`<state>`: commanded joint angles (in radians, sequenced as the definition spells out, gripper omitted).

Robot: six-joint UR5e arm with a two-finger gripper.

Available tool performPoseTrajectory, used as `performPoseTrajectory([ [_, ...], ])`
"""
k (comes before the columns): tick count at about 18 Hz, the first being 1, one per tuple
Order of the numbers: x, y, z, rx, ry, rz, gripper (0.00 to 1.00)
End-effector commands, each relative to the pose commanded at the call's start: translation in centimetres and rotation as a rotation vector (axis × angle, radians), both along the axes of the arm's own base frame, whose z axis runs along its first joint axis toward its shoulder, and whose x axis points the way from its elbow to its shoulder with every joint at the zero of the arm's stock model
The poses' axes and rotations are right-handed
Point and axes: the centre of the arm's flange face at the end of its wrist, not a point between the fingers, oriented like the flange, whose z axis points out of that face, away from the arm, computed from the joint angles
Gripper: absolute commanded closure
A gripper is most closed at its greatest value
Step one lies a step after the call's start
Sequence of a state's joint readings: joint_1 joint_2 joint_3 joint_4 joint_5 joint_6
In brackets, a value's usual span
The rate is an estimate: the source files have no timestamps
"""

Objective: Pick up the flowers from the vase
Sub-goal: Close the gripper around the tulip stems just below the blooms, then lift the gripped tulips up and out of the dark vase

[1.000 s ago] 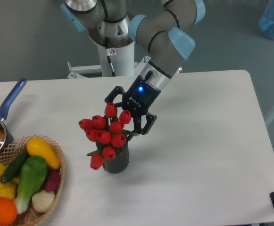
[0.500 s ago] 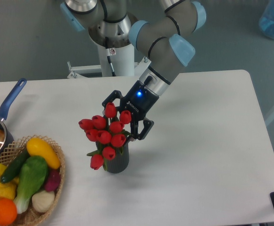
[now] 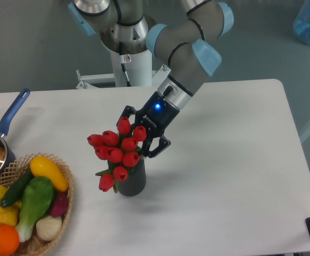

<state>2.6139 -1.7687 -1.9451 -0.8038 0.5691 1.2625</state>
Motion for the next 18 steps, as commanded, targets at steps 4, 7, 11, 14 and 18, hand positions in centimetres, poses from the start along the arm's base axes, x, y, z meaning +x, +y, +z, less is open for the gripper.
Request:
performPoseTrajectory([
  [4, -0.17, -0.09, 0.07, 0.001, 0.003, 0.002, 0.58],
  [7, -0.40, -0.13, 0.28, 0.004, 0.005, 0.006, 0.68],
  [11, -0.53, -0.21, 0.45, 0.022, -0.004, 0.006, 0.71],
  [14, -0.62, -0.20, 0.66, 0.031, -0.007, 0.006, 0.71],
  [18, -0.68, -0.25, 0.67, 0.031, -0.009, 0.008, 0.71],
])
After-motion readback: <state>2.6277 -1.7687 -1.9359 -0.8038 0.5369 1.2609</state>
